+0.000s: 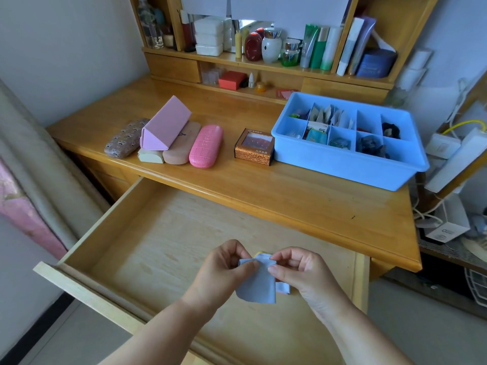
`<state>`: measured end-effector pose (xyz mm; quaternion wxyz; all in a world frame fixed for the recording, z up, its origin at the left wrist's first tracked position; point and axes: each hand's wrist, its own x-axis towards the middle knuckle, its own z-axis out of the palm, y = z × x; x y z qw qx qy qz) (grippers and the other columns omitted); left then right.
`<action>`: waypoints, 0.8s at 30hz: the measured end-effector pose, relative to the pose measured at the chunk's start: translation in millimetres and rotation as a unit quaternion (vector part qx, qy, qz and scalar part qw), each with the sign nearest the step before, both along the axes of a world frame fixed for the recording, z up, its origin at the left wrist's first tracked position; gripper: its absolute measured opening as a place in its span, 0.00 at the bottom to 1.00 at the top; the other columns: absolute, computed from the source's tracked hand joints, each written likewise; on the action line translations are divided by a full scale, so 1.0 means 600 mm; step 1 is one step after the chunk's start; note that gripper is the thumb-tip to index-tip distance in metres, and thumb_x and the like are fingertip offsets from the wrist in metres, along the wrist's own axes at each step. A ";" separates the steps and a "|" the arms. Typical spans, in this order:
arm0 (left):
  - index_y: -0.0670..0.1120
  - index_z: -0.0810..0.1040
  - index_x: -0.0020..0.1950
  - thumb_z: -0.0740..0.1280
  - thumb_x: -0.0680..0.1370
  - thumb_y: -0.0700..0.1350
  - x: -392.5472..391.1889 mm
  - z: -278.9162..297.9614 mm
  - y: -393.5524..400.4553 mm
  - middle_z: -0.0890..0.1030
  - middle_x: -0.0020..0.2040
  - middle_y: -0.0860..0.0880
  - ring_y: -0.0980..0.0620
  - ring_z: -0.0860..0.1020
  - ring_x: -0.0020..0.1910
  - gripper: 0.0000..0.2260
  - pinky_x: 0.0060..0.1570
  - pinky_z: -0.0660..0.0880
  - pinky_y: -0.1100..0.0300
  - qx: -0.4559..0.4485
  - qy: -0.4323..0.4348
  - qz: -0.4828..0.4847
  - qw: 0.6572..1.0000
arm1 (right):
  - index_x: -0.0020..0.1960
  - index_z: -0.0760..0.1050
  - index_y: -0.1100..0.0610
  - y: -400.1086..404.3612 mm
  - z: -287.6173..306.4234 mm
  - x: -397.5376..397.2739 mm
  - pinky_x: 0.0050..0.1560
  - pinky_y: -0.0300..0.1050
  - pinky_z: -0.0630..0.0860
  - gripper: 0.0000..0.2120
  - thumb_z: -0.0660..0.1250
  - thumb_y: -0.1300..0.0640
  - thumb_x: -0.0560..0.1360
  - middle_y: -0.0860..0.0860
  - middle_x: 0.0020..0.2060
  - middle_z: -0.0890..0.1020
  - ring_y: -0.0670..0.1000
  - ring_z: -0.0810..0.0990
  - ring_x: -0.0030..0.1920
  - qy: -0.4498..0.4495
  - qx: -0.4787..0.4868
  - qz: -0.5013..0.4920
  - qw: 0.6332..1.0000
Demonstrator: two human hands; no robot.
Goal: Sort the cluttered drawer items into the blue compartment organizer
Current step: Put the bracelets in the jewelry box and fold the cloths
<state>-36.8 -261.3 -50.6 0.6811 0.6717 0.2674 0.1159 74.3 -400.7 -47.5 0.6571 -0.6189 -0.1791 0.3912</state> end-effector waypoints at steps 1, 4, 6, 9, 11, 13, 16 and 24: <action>0.45 0.72 0.37 0.70 0.67 0.47 0.000 0.001 -0.001 0.74 0.32 0.47 0.53 0.71 0.32 0.08 0.30 0.64 0.65 -0.002 0.001 0.006 1.000 | 0.42 0.79 0.63 0.000 0.000 0.000 0.34 0.32 0.74 0.06 0.74 0.69 0.67 0.49 0.33 0.83 0.43 0.80 0.34 -0.003 -0.003 -0.003 1.000; 0.46 0.72 0.36 0.69 0.67 0.47 0.003 -0.001 -0.005 0.74 0.31 0.50 0.55 0.70 0.31 0.08 0.30 0.64 0.65 0.005 0.012 0.019 1.000 | 0.40 0.79 0.61 0.002 -0.003 -0.002 0.34 0.32 0.74 0.06 0.72 0.70 0.70 0.49 0.31 0.83 0.43 0.80 0.33 -0.033 -0.023 -0.004 0.999; 0.47 0.71 0.36 0.68 0.67 0.48 0.006 -0.006 -0.010 0.73 0.28 0.54 0.57 0.69 0.29 0.08 0.29 0.63 0.65 0.024 0.025 0.031 0.999 | 0.38 0.78 0.60 0.004 -0.006 -0.002 0.34 0.33 0.74 0.07 0.71 0.69 0.70 0.49 0.30 0.82 0.44 0.79 0.33 -0.056 -0.038 -0.014 0.998; 0.48 0.72 0.41 0.69 0.73 0.43 0.012 -0.018 -0.025 0.75 0.29 0.54 0.56 0.71 0.30 0.06 0.29 0.65 0.66 0.023 0.034 0.054 0.998 | 0.37 0.76 0.59 0.004 -0.012 -0.002 0.32 0.34 0.73 0.08 0.70 0.68 0.71 0.50 0.29 0.80 0.46 0.77 0.31 -0.080 -0.061 -0.042 0.994; 0.52 0.72 0.50 0.70 0.72 0.41 0.016 -0.025 -0.035 0.81 0.35 0.48 0.53 0.77 0.35 0.11 0.35 0.72 0.61 -0.037 0.039 0.056 0.997 | 0.38 0.74 0.58 0.003 -0.018 -0.002 0.30 0.34 0.71 0.08 0.68 0.68 0.72 0.50 0.28 0.79 0.47 0.76 0.29 -0.086 -0.084 -0.066 0.991; 0.55 0.70 0.56 0.71 0.68 0.42 0.018 -0.032 -0.041 0.84 0.41 0.45 0.51 0.81 0.39 0.20 0.42 0.76 0.55 -0.066 0.050 0.036 0.996 | 0.42 0.74 0.58 -0.001 -0.023 -0.002 0.29 0.34 0.72 0.08 0.63 0.70 0.73 0.50 0.30 0.81 0.46 0.77 0.29 -0.069 -0.102 -0.069 0.990; 0.57 0.69 0.57 0.70 0.71 0.37 0.022 -0.043 -0.039 0.82 0.39 0.50 0.59 0.79 0.35 0.21 0.35 0.74 0.66 0.049 0.072 -0.037 0.996 | 0.50 0.76 0.55 -0.009 -0.031 0.004 0.37 0.38 0.76 0.10 0.63 0.67 0.73 0.52 0.37 0.84 0.46 0.78 0.35 -0.067 -0.165 0.010 0.984; 0.51 0.70 0.55 0.69 0.72 0.31 0.022 -0.098 -0.029 0.79 0.41 0.44 0.53 0.80 0.36 0.19 0.38 0.80 0.57 -0.112 0.167 -0.011 0.979 | 0.51 0.73 0.61 -0.025 -0.080 0.001 0.34 0.40 0.74 0.07 0.63 0.69 0.75 0.56 0.41 0.82 0.49 0.80 0.32 0.047 -0.258 0.078 0.962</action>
